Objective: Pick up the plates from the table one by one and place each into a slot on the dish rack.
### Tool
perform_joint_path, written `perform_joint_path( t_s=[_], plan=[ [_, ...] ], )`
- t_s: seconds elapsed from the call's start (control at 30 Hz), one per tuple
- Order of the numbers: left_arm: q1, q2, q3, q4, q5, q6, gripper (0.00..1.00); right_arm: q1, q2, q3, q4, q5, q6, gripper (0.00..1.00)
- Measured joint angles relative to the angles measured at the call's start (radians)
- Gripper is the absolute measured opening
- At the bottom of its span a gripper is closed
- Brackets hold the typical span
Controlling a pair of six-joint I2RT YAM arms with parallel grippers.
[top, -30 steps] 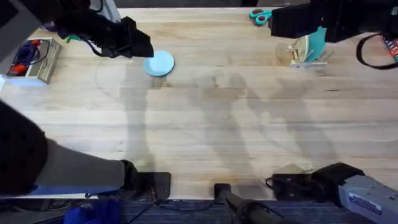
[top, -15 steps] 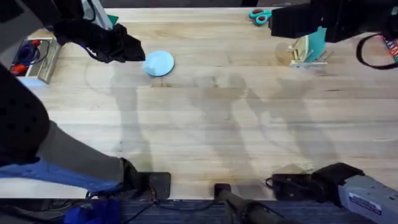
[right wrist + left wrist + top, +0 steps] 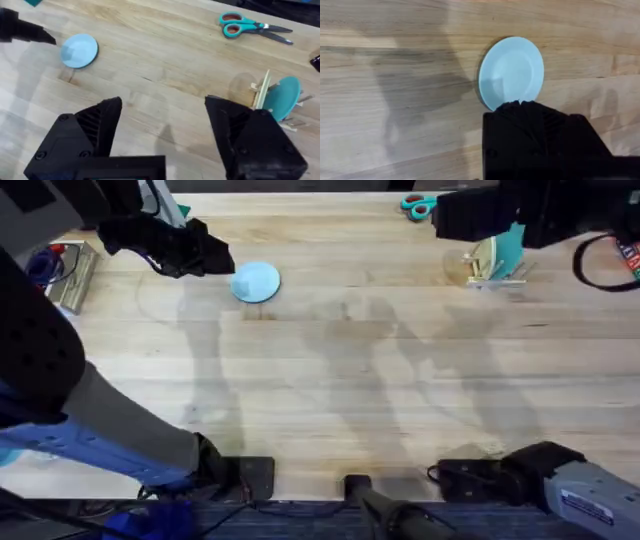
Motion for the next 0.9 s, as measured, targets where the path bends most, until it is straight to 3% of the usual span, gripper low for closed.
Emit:
perform_joint_path(
  t_s=[0.67,0.9],
  plan=[
    [0.000,0.133,0.000,0.048,-0.045,0.000,0.041,0.000,0.000,0.000,0.000,0.000,0.000,0.994],
    [0.005,0.188,0.029,0.056,-0.007,-0.003,0.041,0.000,0.000,0.000,0.000,0.000,0.000,0.993]
  ],
)
